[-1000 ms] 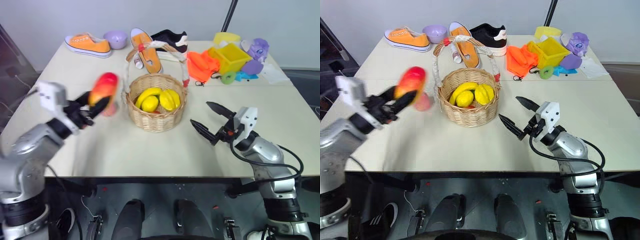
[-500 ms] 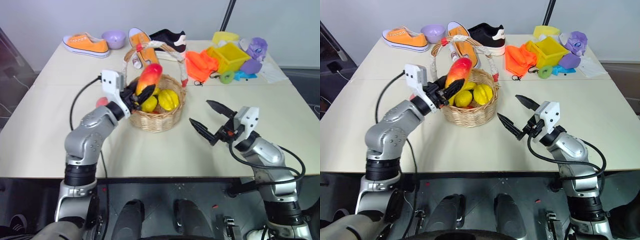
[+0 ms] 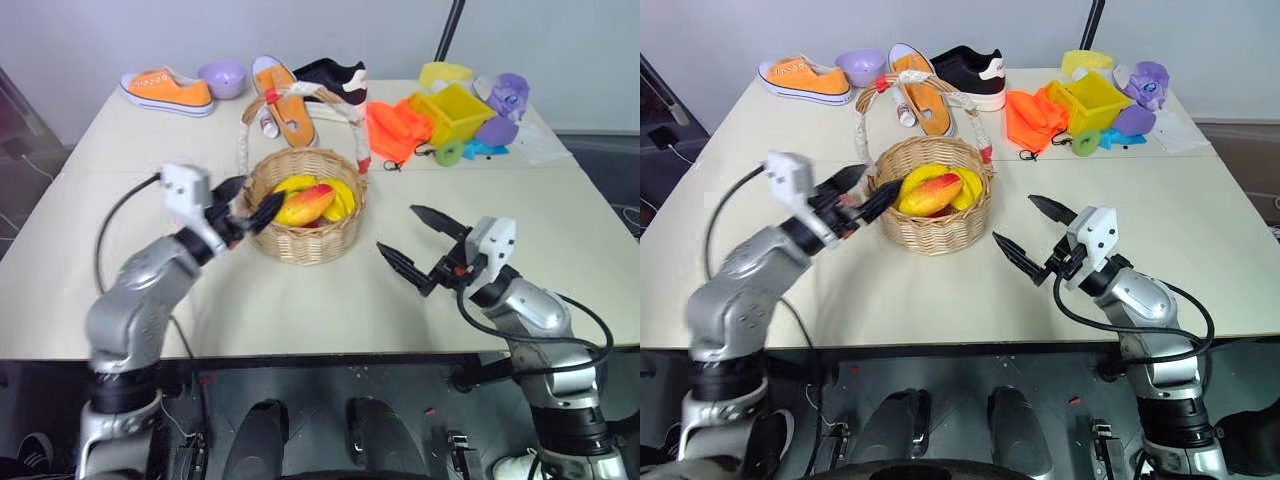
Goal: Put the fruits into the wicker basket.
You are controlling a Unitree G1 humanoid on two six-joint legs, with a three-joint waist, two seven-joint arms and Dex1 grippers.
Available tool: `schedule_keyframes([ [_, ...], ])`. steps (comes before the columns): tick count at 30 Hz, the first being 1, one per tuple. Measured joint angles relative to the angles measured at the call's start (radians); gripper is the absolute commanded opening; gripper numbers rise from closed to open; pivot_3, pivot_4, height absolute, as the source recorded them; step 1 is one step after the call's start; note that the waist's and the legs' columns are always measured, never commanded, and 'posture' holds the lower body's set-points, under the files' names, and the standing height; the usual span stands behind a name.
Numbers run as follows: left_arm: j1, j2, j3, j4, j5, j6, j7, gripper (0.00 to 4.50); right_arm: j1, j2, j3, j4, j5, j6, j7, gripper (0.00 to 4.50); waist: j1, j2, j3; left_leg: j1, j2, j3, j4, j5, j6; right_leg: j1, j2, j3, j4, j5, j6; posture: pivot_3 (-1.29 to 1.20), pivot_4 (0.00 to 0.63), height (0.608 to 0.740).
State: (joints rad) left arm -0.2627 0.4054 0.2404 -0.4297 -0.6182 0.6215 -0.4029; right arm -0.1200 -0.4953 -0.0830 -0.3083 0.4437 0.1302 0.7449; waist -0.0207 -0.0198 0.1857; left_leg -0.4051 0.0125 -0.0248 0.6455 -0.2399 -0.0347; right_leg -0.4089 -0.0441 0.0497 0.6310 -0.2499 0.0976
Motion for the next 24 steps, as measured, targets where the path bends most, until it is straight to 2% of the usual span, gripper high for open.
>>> schedule_keyframes([
  [3, 0.158, -0.008, 0.072, -0.03, 0.003, -0.054, -0.004, 4.45, 0.008, -0.016, 0.012, 0.001, -0.001, -0.002, 0.045, 4.5, 0.01, 0.0, 0.0, 0.0, 0.0, -0.001, 0.001, 0.0, 0.0, 0.0, 0.0, 0.0, 0.0, 0.0, -0.001, 0.0, 0.15, 0.74],
  [7, 0.246, 0.02, 0.147, 0.015, 0.086, -0.087, 0.072, 4.45, -0.003, -0.022, 0.045, 0.007, 0.0, -0.002, 0.096, 4.5, 0.012, -0.001, 0.0, 0.0, 0.0, -0.001, 0.003, 0.0, 0.0, 0.002, -0.001, -0.001, -0.001, 0.0, -0.001, 0.0, 0.15, 0.74],
  [10, 0.24, 0.022, 0.19, 0.049, 0.112, -0.116, 0.107, 4.45, -0.024, -0.024, 0.061, 0.029, -0.004, -0.004, 0.122, 4.5, 0.012, -0.001, 0.0, -0.001, 0.0, -0.001, 0.003, 0.0, 0.0, 0.002, -0.002, -0.001, -0.001, 0.0, -0.001, 0.0, 0.15, 0.74],
  [19, 0.197, 0.007, 0.17, 0.097, 0.15, -0.151, 0.14, 4.45, -0.041, -0.024, 0.076, 0.05, -0.009, -0.008, 0.148, 4.5, 0.009, -0.001, 0.0, 0.0, 0.0, -0.001, 0.002, 0.0, 0.0, 0.001, -0.001, -0.001, -0.001, 0.0, -0.001, 0.0, 0.15, 0.74],
  [24, 0.028, 0.047, 0.116, 0.246, 0.193, -0.097, 0.158, 4.45, -0.035, -0.021, 0.076, 0.052, -0.017, -0.017, 0.145, 4.5, 0.01, -0.001, 0.0, -0.001, -0.001, -0.001, 0.002, 0.0, 0.0, 0.001, -0.001, -0.001, -0.001, 0.0, 0.0, 0.0, 0.15, 0.74],
])
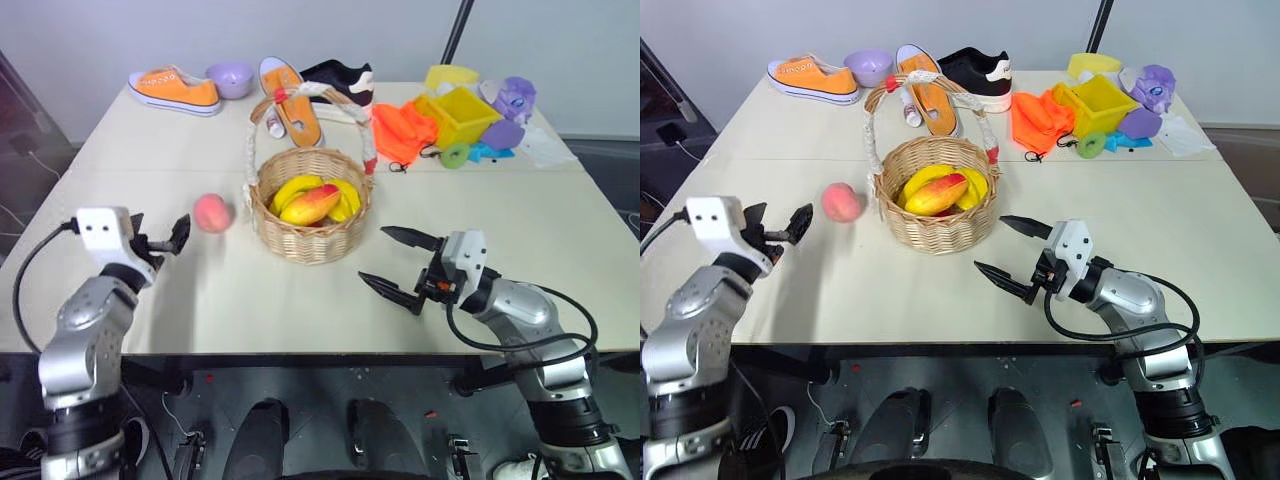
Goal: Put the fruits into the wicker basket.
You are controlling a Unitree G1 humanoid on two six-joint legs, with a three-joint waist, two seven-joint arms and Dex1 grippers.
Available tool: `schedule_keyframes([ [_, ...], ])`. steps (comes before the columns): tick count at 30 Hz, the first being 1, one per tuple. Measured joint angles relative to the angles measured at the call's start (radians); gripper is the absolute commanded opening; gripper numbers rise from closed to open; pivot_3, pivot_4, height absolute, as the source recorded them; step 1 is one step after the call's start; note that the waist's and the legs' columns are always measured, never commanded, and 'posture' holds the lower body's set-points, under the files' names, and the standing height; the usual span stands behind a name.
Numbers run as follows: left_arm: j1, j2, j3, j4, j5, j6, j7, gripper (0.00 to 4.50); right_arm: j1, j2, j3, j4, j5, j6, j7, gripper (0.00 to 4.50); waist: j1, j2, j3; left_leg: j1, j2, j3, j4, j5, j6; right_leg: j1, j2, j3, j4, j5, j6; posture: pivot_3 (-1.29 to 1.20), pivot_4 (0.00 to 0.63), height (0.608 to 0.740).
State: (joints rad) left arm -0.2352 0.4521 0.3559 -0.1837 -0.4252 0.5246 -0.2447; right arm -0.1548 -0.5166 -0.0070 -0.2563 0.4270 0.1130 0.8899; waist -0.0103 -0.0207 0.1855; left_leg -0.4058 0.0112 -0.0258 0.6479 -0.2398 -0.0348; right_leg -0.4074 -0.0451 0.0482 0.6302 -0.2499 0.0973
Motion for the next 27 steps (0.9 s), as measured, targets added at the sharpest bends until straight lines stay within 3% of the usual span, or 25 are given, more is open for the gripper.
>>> schedule_keyframes([
  [4, -0.213, 0.014, -0.068, 0.181, 0.053, 0.005, 0.001, 4.45, 0.003, 0.012, 0.006, 0.0, -0.014, -0.006, -0.012, 4.5, -0.001, 0.0, 0.0, 0.0, -0.001, -0.001, 0.0, 0.0, 0.0, 0.0, 0.0, -0.001, 0.0, 0.002, 0.003, 0.0, 0.15, 0.74],
  [10, -0.377, 0.019, -0.172, 0.403, 0.113, 0.039, -0.05, 4.45, 0.011, 0.019, 0.007, -0.007, -0.022, -0.011, -0.041, 4.5, -0.004, 0.0, 0.0, 0.0, -0.001, -0.001, -0.002, 0.0, 0.0, -0.002, 0.001, -0.001, 0.001, 0.002, 0.004, 0.0, 0.15, 0.74],
  [17, -0.442, 0.014, -0.207, 0.508, 0.161, 0.095, -0.038, 4.45, 0.029, 0.02, 0.007, -0.02, -0.029, -0.011, -0.062, 4.5, -0.003, -0.001, 0.0, -0.001, -0.001, -0.001, -0.001, 0.0, 0.0, -0.002, 0.001, -0.001, 0.001, 0.002, 0.004, 0.0, 0.15, 0.74],
  [27, -0.445, -0.008, -0.227, 0.515, 0.198, 0.148, -0.04, 4.45, 0.032, 0.026, 0.008, -0.018, -0.036, -0.031, -0.063, 4.5, -0.003, -0.001, 0.0, -0.001, -0.001, -0.001, -0.001, 0.0, 0.0, -0.001, 0.0, -0.001, 0.001, 0.002, 0.005, 0.0, 0.15, 0.74],
])
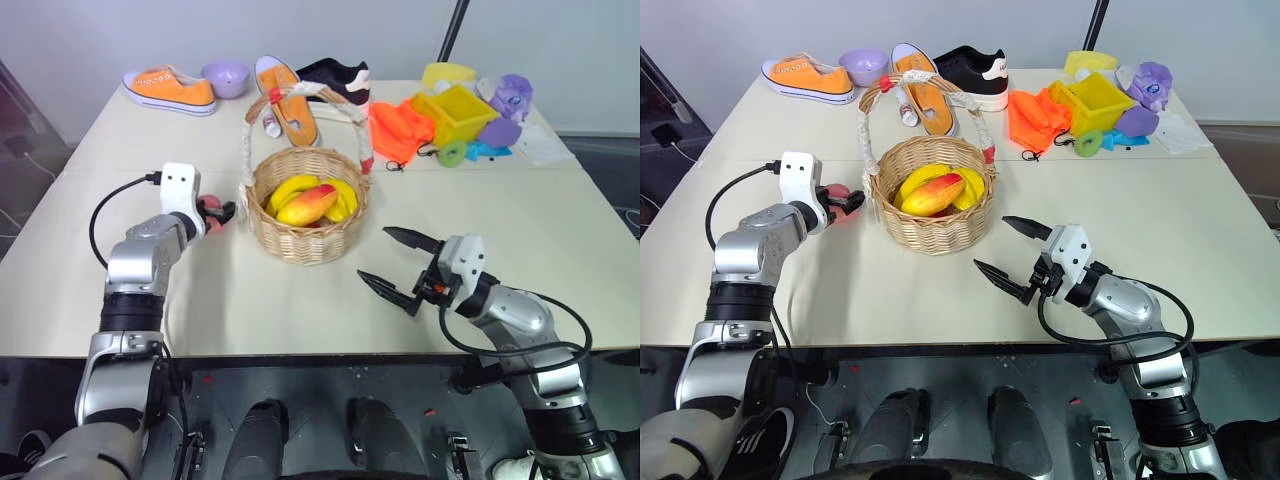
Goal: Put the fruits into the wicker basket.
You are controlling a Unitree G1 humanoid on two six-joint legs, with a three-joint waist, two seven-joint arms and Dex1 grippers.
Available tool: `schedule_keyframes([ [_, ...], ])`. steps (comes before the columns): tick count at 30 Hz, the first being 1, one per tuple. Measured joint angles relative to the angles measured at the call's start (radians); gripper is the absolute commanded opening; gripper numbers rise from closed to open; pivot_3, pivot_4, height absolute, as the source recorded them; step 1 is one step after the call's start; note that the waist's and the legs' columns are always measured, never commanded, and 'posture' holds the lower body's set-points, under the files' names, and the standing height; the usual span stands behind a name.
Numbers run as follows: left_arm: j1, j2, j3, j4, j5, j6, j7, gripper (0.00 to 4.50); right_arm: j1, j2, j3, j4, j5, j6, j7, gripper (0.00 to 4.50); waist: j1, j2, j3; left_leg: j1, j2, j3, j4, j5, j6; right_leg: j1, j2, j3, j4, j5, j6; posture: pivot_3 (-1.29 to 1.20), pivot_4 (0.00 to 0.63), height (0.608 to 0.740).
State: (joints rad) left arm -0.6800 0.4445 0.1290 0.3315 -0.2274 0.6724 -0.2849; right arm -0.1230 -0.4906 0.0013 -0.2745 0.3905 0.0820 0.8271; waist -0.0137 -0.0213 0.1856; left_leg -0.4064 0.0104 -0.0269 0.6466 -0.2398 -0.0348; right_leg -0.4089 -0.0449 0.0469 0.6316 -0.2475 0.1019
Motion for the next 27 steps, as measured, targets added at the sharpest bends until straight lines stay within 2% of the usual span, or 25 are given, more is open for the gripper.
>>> schedule_keyframes([
  [6, 0.021, -0.002, 0.0, -0.002, 0.02, -0.001, 0.003, 4.45, 0.0, 0.0, 0.0, 0.007, -0.005, -0.004, 0.005, 4.5, 0.001, 0.0, 0.0, 0.0, 0.0, 0.0, 0.0, 0.0, 0.0, 0.0, 0.0, 0.0, 0.0, 0.0, 0.0, 0.0, 0.15, 0.74],
  [9, 0.025, -0.01, 0.002, -0.001, 0.021, -0.002, 0.005, 3.64, -0.004, 0.0, 0.0, 0.007, -0.005, -0.003, 0.005, 4.5, 0.003, 0.0, 0.0, 0.0, 0.0, 0.0, 0.0, 0.0, 0.0, 0.0, 0.0, 0.0, 0.0, 0.0, 0.0, 0.0, 0.15, 0.74],
  [11, 0.025, -0.014, 0.003, -0.001, 0.021, -0.005, 0.006, 2.82, -0.005, 0.0, 0.0, 0.007, -0.005, -0.001, 0.005, 4.5, 0.002, 0.0, 0.0, 0.0, 0.0, 0.0, 0.0, 0.0, 0.0, 0.0, 0.0, 0.0, 0.0, 0.0, 0.0, 0.0, 0.15, 0.74],
  [19, 0.027, -0.017, 0.026, -0.029, 0.019, -0.03, 0.029, 2.82, -0.017, 0.0, 0.0, 0.007, -0.004, -0.001, 0.004, 4.5, 0.002, 0.0, 0.0, 0.0, 0.0, 0.0, 0.0, 0.0, 0.0, 0.0, 0.0, 0.0, 0.0, 0.0, 0.0, 0.0, 0.15, 0.74],
  [23, 0.088, 0.021, 0.08, -0.202, -0.053, -0.024, -0.048, 2.82, -0.013, 0.0, -0.016, 0.01, -0.003, -0.002, -0.002, 4.5, -0.002, 0.0, 0.0, 0.0, 0.001, 0.0, 0.0, 0.0, 0.0, 0.0, 0.0, 0.0, 0.0, 0.0, 0.0, 0.0, 0.15, 0.74],
  [27, 0.245, 0.133, 0.15, -0.42, -0.189, 0.037, -0.211, 2.82, 0.0, 0.002, -0.046, 0.013, 0.007, -0.005, -0.012, 4.5, -0.004, 0.0, 0.0, 0.0, 0.003, 0.0, -0.002, 0.0, 0.0, -0.001, 0.0, 0.0, 0.001, 0.0, -0.001, 0.0, 0.15, 0.74],
])
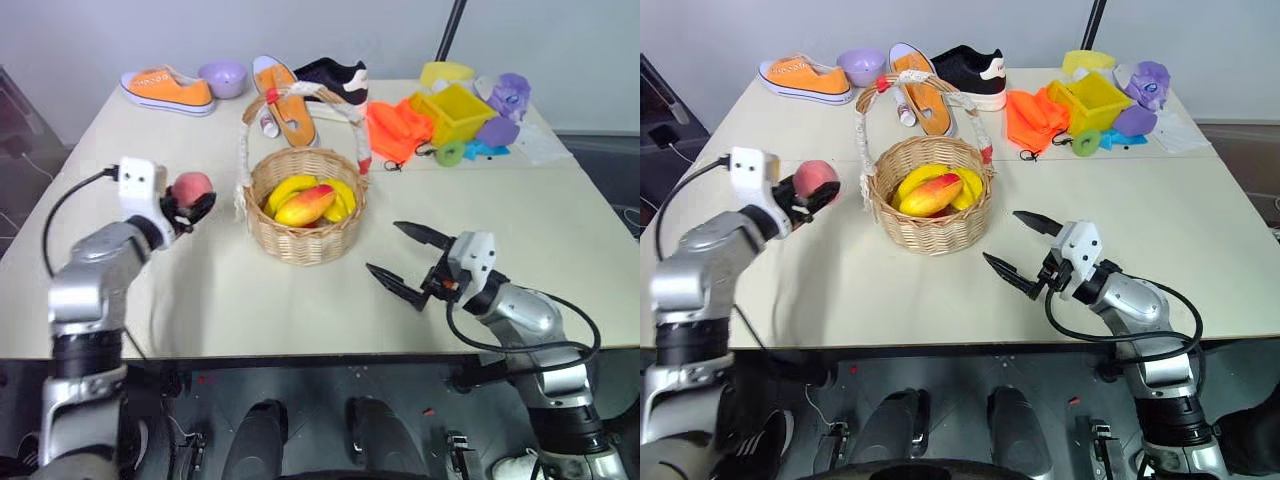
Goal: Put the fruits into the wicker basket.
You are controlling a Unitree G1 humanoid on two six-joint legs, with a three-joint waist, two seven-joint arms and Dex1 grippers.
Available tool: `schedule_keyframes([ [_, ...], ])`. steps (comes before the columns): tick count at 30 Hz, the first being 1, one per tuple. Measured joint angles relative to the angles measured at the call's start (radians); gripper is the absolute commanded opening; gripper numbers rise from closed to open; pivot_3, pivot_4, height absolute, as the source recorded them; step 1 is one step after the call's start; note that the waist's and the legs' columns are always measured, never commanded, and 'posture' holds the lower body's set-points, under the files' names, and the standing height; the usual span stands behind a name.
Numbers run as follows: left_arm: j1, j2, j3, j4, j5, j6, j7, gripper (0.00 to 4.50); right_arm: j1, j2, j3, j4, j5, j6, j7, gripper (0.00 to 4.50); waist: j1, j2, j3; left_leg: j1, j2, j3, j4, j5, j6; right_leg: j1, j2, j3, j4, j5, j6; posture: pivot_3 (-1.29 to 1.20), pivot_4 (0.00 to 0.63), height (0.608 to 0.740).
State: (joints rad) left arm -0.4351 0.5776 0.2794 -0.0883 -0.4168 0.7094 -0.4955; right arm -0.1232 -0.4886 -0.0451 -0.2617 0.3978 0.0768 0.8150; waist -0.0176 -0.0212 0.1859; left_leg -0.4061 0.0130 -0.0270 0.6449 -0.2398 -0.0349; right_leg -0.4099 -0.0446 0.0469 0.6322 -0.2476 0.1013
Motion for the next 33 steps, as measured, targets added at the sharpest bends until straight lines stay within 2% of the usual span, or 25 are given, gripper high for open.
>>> schedule_keyframes([
  [3, 0.112, 0.057, 0.058, -0.187, -0.19, 0.094, -0.15, 2.82, 0.0, 0.01, -0.021, 0.003, 0.01, -0.005, -0.008, 4.5, 0.005, 0.0, 0.0, 0.0, 0.002, 0.0, 0.001, 0.0, 0.0, 0.001, -0.002, 0.0, 0.0, -0.002, -0.004, 0.0, 0.15, 0.74],
  [6, 0.078, 0.015, 0.049, -0.257, -0.273, 0.117, -0.162, 2.82, -0.015, 0.03, -0.019, 0.009, 0.019, -0.014, -0.01, 4.5, 0.021, 0.001, 0.0, 0.0, 0.001, 0.002, 0.004, 0.0, 0.0, 0.004, -0.003, -0.001, -0.002, -0.003, -0.005, 0.0, 0.15, 0.74],
  [8, -0.024, -0.117, 0.006, -0.256, -0.276, 0.118, -0.069, 2.82, -0.028, 0.036, -0.014, 0.017, 0.019, -0.019, -0.005, 4.5, 0.033, 0.0, 0.0, 0.0, -0.001, 0.002, 0.007, 0.0, 0.0, 0.007, -0.004, -0.002, -0.003, -0.002, -0.004, 0.0, 0.15, 0.74],
  [12, -0.153, -0.297, -0.121, -0.209, -0.234, 0.105, 0.075, 2.82, -0.043, 0.038, -0.008, 0.021, 0.017, -0.023, -0.006, 4.5, 0.028, -0.001, 0.0, 0.0, -0.002, 0.005, 0.006, 0.0, 0.0, 0.006, -0.004, 0.0, -0.003, -0.001, 0.0, 0.0, 0.15, 0.74],
  [15, -0.22, -0.361, -0.176, -0.132, -0.155, 0.058, 0.172, 2.82, -0.041, 0.039, -0.004, 0.021, 0.01, -0.025, -0.012, 4.5, 0.019, -0.001, 0.0, 0.0, -0.001, 0.005, 0.003, 0.0, 0.0, 0.004, -0.001, 0.0, -0.002, 0.0, 0.001, 0.0, 0.15, 0.74],
  [17, -0.234, -0.374, -0.181, -0.089, -0.111, 0.018, 0.212, 2.82, -0.031, 0.038, -0.005, 0.02, 0.007, -0.025, -0.019, 4.5, 0.008, 0.0, 0.0, 0.0, 0.0, 0.004, 0.002, 0.0, 0.0, 0.003, 0.0, 0.0, 0.0, 0.0, 0.001, 0.0, 0.15, 0.74],
  [21, -0.24, -0.391, -0.187, -0.022, -0.055, -0.045, 0.238, 4.43, -0.01, 0.038, -0.005, 0.02, -0.002, -0.025, -0.032, 4.5, 0.002, 0.0, 0.0, 0.0, 0.001, 0.003, 0.001, 0.0, 0.0, 0.001, 0.001, -0.001, 0.0, 0.0, 0.001, 0.0, 0.15, 0.74],
  [29, -0.233, -0.382, -0.208, -0.026, -0.019, -0.082, 0.211, 4.43, -0.01, 0.038, -0.005, 0.01, -0.003, -0.025, -0.041, 4.5, 0.006, 0.0, 0.0, 0.0, 0.0, 0.004, 0.003, 0.0, 0.0, 0.003, 0.0, 0.0, -0.001, 0.0, 0.0, 0.0, 0.15, 0.74],
  [33, -0.181, -0.354, -0.21, -0.1, -0.053, -0.069, 0.15, 4.43, -0.011, 0.037, -0.003, 0.01, -0.003, -0.025, -0.041, 4.5, 0.003, 0.0, 0.0, 0.0, 0.001, 0.004, 0.002, 0.0, 0.0, 0.002, 0.0, 0.0, -0.001, 0.0, 0.0, 0.0, 0.15, 0.74],
])
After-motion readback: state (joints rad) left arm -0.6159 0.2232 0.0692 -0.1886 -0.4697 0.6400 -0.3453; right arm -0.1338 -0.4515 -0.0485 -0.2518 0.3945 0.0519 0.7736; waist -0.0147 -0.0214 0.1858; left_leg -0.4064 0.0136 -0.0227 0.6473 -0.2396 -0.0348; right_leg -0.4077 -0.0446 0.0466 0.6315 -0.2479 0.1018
